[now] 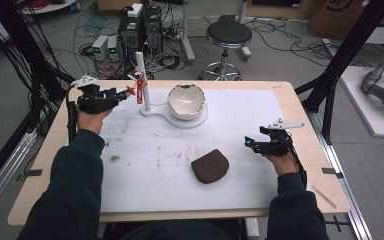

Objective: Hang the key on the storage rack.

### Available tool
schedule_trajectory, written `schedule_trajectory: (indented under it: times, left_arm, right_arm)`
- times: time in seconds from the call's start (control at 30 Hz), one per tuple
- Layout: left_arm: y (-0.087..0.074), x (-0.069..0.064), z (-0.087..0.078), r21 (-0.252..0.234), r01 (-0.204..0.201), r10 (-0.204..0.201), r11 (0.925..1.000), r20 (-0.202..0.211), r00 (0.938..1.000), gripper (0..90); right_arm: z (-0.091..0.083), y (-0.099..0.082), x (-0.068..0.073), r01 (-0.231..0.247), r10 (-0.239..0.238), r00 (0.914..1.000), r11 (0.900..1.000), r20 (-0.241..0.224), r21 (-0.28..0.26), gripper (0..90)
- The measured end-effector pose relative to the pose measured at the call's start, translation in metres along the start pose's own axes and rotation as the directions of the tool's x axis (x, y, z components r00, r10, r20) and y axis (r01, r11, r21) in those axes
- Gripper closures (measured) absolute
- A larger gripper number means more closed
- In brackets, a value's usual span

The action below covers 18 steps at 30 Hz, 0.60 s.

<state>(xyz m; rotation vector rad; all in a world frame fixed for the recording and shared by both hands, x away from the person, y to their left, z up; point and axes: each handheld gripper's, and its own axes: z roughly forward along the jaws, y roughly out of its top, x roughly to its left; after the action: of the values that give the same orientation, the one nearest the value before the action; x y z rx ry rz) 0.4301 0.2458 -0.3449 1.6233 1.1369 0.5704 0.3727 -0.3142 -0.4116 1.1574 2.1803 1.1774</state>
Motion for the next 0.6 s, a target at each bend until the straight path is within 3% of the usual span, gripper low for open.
schedule_trajectory:
  times: [0.03, 0.1, 0.2, 0.33, 0.47, 0.6]
  left_arm:
    - [-0.010, 0.000, -0.005, -0.012, 0.005, -0.005, 0.9999, 0.004, 1.0000, 43.8]
    - [-0.016, 0.000, -0.008, -0.013, 0.004, -0.004, 0.9999, 0.008, 1.0000, 36.4]
    - [-0.038, -0.005, -0.018, -0.033, -0.029, 0.029, 0.9990, 0.013, 0.9995, 25.5]
    - [-0.056, -0.010, -0.025, -0.079, -0.058, 0.062, 0.9952, 0.051, 0.9968, 20.5]
    - [-0.073, -0.015, -0.030, -0.090, -0.062, 0.071, 0.9940, 0.092, 0.9933, 20.4]
    - [-0.079, -0.022, -0.032, -0.109, -0.083, 0.096, 0.9905, 0.121, 0.9880, 21.1]
  right_arm:
    - [0.000, 0.000, 0.000, 0.002, -0.002, 1.0000, 1.0000, -0.001, 0.003, 21.4]
    - [0.000, 0.000, 0.000, 0.007, -0.007, 1.0000, 1.0000, -0.001, 0.002, 21.4]
    - [0.001, 0.000, 0.001, 0.006, -0.006, 1.0000, 1.0000, -0.005, 0.007, 21.4]
    - [0.002, 0.000, 0.002, 0.009, -0.009, 0.9999, 0.9998, -0.010, 0.016, 21.4]
    - [0.004, 0.000, 0.002, 0.015, -0.014, 0.9998, 0.9997, -0.013, 0.019, 21.4]
    - [0.005, 0.000, 0.003, 0.025, -0.025, 0.9995, 0.9995, -0.022, 0.020, 21.4]
